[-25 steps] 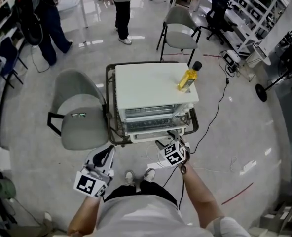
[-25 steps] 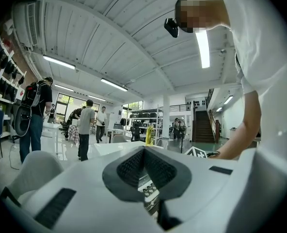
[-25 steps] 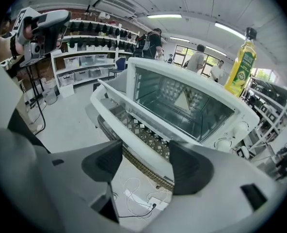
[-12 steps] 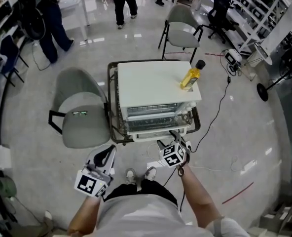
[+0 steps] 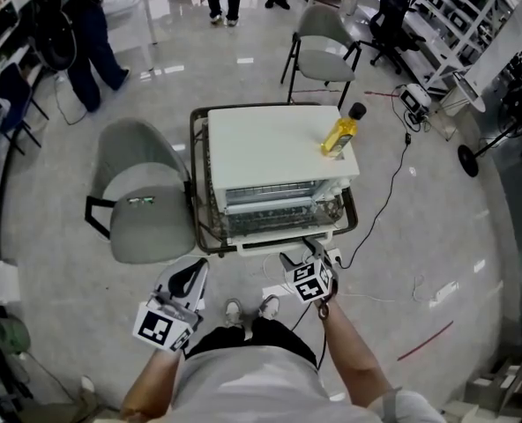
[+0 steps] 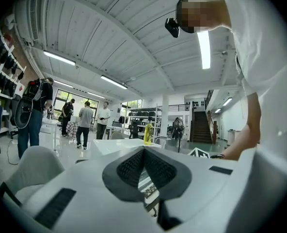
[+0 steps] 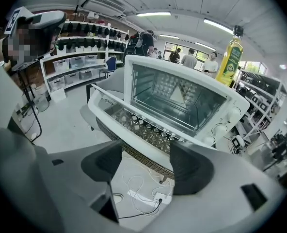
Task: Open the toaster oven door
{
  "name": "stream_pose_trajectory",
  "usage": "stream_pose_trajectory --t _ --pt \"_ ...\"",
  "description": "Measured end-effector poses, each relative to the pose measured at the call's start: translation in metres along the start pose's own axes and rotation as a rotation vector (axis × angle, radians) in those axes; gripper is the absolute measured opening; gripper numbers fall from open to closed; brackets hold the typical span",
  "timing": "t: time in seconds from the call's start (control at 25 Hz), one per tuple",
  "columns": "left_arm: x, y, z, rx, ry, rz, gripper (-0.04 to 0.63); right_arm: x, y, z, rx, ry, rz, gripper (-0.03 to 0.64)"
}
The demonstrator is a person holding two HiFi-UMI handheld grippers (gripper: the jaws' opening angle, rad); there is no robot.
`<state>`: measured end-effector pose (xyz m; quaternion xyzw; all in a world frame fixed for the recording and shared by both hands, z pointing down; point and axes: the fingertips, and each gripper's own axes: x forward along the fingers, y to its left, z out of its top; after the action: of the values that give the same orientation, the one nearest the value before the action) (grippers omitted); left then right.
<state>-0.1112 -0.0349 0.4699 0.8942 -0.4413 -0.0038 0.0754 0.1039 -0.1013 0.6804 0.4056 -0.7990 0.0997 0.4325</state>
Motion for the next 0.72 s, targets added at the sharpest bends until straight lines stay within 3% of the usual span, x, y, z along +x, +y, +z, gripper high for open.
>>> stream_pose_trajectory --t 0.72 --pt "0.001 -0.004 -0.011 -0.012 0.023 -0.02 0.015 0.003 0.017 -0.03 0.085 0.028 0.04 0.311"
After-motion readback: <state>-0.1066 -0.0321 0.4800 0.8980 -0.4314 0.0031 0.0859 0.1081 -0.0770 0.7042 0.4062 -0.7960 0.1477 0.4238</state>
